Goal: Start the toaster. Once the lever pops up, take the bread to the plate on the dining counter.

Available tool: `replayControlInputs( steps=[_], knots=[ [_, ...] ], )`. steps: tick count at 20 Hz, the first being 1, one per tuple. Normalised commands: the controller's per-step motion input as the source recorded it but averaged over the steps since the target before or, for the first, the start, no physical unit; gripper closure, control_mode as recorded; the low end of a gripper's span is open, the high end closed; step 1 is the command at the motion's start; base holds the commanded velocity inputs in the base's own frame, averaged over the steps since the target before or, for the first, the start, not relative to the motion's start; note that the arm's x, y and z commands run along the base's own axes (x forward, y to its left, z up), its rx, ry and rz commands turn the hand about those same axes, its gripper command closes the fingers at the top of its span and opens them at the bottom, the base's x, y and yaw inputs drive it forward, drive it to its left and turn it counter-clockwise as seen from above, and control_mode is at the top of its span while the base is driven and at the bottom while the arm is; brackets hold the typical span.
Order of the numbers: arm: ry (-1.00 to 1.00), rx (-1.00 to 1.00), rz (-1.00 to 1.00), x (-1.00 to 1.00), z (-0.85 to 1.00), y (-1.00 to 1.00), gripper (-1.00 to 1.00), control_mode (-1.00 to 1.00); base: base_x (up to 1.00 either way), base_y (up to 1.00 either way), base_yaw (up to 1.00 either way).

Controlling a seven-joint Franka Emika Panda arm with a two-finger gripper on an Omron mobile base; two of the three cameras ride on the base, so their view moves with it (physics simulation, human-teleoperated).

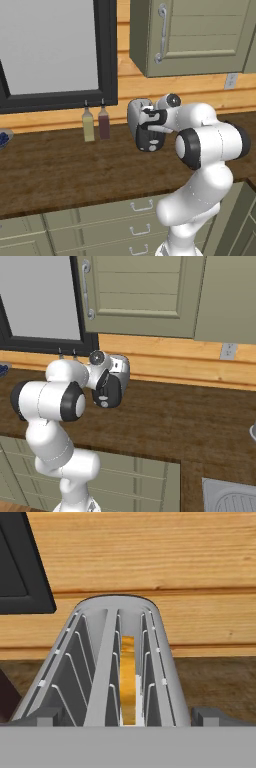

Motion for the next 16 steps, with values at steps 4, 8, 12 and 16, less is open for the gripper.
replayControlInputs(
  steps=[4, 8, 12, 16],
  knots=[
    [0.0, 0.0, 0.0, 0.0, 0.0, 0.0, -1.0, -1.0, 0.0, 0.0, 0.0],
    [0.0, 0.0, 0.0, 0.0, 0.0, 0.0, -1.0, -1.0, 0.0, 0.0, 0.0],
    [0.0, 0.0, 0.0, 0.0, 0.0, 0.0, -1.0, -1.0, 0.0, 0.0, 0.0],
    [0.0, 0.0, 0.0, 0.0, 0.0, 0.0, -1.0, -1.0, 0.0, 0.0, 0.0]
  ],
)
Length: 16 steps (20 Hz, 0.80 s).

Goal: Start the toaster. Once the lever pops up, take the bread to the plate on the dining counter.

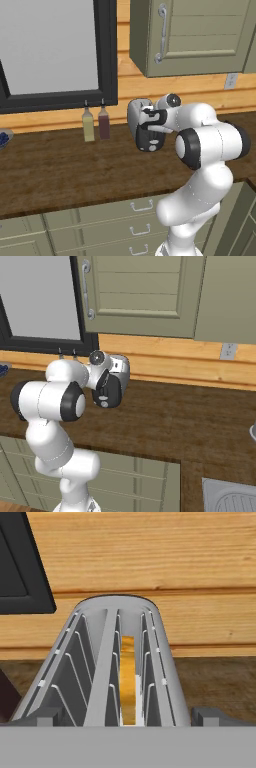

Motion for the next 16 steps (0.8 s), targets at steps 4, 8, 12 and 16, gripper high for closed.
replayControlInputs(
  steps=[4, 8, 12, 16],
  knots=[
    [0.0, 0.0, 0.0, 0.0, 0.0, 0.0, -1.0, -1.0, 0.0, 0.0, 0.0],
    [0.0, 0.0, 0.0, 0.0, 0.0, 0.0, -1.0, -1.0, 0.0, 0.0, 0.0],
    [0.0, 0.0, 0.0, 0.0, 0.0, 0.0, -1.0, -1.0, 0.0, 0.0, 0.0],
    [0.0, 0.0, 0.0, 0.0, 0.0, 0.0, -1.0, -1.0, 0.0, 0.0, 0.0]
  ],
)
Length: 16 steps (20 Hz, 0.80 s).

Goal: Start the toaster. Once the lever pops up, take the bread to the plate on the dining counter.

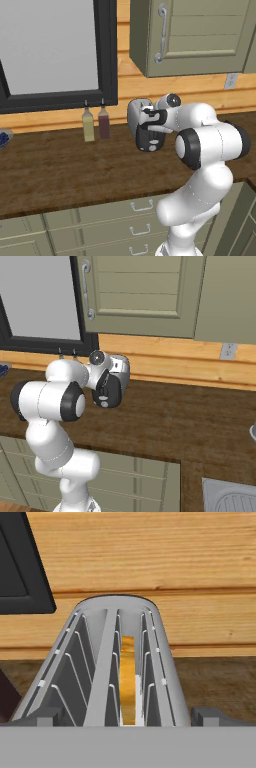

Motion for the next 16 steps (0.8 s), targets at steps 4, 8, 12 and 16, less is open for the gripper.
replayControlInputs(
  steps=[4, 8, 12, 16],
  knots=[
    [0.0, 0.0, 0.0, 0.0, 0.0, 0.0, -1.0, -1.0, 0.0, 0.0, 0.0],
    [0.0, 0.0, 0.0, 0.0, 0.0, 0.0, -1.0, -1.0, 0.0, 0.0, 0.0],
    [0.0, 0.0, 0.0, 0.0, 0.0, 0.0, -1.0, -1.0, 0.0, 0.0, 0.0],
    [0.0, 0.0, 0.0, 0.0, 0.0, 0.0, -1.0, -1.0, 0.0, 0.0, 0.0]
  ],
)
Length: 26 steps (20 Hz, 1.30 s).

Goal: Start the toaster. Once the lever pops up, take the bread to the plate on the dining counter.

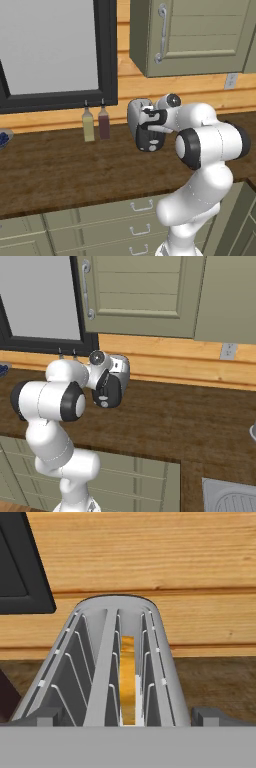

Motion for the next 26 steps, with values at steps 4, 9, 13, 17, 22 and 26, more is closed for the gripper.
replayControlInputs(
  steps=[4, 9, 13, 17, 22, 26],
  knots=[
    [0.0, 0.0, 0.0, 0.0, 0.0, 0.0, -1.0, -1.0, 0.0, 0.0, 0.0],
    [0.0, 0.0, 0.0, 0.0, 0.0, 0.0, -1.0, -1.0, 0.0, 0.0, 0.0],
    [0.0, 0.0, 0.0, 0.0, 0.0, 0.0, -1.0, -1.0, 0.0, 0.0, 0.0],
    [0.0, 0.0, 0.0, 0.0, 0.0, 0.0, -1.0, -1.0, 0.0, 0.0, 0.0],
    [0.0, 0.0, 0.0, 0.0, 0.0, 0.0, -1.0, -1.0, 0.0, 0.0, 0.0],
    [0.0, 0.0, 0.0, 0.0, 0.0, 0.0, -1.0, -1.0, 0.0, 0.0, 0.0]
  ],
)
